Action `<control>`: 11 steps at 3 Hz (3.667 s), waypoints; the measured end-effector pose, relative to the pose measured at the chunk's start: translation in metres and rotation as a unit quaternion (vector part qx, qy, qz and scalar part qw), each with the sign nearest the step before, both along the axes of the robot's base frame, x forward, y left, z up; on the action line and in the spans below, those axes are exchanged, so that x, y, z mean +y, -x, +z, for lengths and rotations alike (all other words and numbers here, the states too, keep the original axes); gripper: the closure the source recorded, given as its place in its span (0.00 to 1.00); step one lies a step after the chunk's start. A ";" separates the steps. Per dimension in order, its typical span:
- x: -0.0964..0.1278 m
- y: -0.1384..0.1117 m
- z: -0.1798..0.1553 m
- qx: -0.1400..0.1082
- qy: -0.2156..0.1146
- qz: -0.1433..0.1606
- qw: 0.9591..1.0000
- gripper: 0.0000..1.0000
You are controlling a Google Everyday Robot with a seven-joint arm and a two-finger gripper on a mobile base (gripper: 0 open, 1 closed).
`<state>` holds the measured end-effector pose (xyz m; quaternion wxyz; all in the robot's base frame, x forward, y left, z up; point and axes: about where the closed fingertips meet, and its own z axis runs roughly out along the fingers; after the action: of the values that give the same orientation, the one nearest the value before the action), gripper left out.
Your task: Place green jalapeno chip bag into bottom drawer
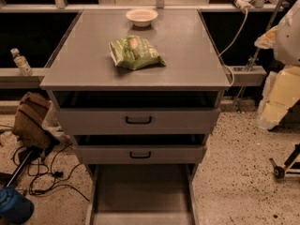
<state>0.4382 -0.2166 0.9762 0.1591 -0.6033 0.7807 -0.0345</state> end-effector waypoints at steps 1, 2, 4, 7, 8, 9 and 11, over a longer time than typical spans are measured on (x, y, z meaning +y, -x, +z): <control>0.000 0.000 0.000 0.000 0.000 0.000 1.000 0.00; 0.003 -0.020 -0.014 -0.017 -0.022 0.005 1.000 0.00; 0.023 -0.088 -0.051 -0.056 -0.084 0.022 0.995 0.00; 0.073 -0.174 -0.111 -0.078 -0.090 0.072 0.990 0.00; 0.140 -0.226 -0.147 -0.062 -0.108 0.143 0.982 0.00; 0.140 -0.226 -0.147 -0.062 -0.108 0.143 0.982 0.00; 0.152 -0.254 -0.130 -0.086 -0.102 0.174 0.976 0.00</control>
Offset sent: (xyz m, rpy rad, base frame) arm 0.0647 0.0065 -0.0481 0.1398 -0.0909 0.0313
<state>0.6925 -0.0644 0.8465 0.2903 -0.7054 0.6462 0.0216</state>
